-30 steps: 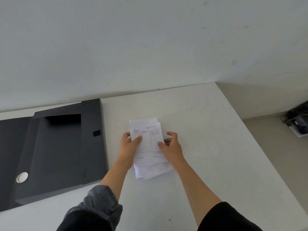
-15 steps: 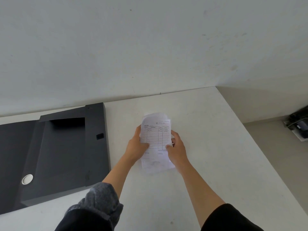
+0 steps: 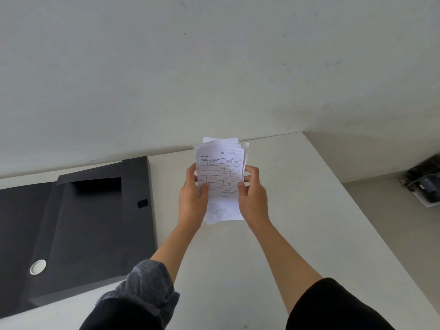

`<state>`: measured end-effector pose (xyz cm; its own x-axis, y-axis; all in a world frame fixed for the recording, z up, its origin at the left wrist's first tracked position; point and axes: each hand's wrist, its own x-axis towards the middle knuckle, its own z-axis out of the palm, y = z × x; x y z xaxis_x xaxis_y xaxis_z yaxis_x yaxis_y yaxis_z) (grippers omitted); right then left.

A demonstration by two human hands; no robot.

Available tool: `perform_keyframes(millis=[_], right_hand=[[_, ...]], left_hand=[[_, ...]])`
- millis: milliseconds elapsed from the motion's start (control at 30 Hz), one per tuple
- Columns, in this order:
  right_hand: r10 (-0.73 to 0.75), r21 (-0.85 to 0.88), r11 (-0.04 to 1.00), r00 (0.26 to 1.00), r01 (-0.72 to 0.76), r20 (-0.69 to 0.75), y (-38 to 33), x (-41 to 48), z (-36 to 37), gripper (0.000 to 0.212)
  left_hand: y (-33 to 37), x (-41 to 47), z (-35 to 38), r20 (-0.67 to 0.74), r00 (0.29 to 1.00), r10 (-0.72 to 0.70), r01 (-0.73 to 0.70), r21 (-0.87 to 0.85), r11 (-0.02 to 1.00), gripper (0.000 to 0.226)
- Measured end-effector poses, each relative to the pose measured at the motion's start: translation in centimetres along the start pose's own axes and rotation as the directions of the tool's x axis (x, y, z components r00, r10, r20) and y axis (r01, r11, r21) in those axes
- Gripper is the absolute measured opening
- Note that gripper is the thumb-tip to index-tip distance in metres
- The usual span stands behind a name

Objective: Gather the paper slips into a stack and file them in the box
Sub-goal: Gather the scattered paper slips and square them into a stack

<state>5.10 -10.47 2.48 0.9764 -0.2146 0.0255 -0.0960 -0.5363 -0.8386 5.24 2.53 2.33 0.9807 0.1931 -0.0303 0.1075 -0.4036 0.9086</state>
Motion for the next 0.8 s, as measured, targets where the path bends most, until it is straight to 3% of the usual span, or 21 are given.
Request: perform_keyframes(millis=[167, 367, 533, 800], right_hand=[[-0.007, 0.014, 1.0, 0.996, 0.008, -0.092, 0.5, -0.1, -0.2, 0.012], [-0.065, 0.048, 0.996, 0.989, 0.072, -0.134, 0.2, -0.2, -0.1, 0.022], [-0.054, 0.017, 0.998, 0.994, 0.056, -0.098, 1.4, -0.4, 0.1, 0.015], [0.005, -0.115, 0.993, 1.0, -0.005, 0.003, 2.7, -0.6, 0.5, 0.008]], left_hand=[[0.0, 0.1, 0.0, -0.056, 0.998, 0.017, -0.015, 0.041, 0.999, 0.038], [-0.1, -0.1, 0.0, -0.065, 0.994, 0.083, -0.083, -0.006, 0.996, 0.033], [-1.6, -0.3, 0.5, -0.005, 0.994, 0.107, -0.107, 0.01, 0.994, 0.026], [-2.6, -0.8, 1.5, 0.092, 0.996, -0.023, 0.014, 0.099, 0.995, 0.02]])
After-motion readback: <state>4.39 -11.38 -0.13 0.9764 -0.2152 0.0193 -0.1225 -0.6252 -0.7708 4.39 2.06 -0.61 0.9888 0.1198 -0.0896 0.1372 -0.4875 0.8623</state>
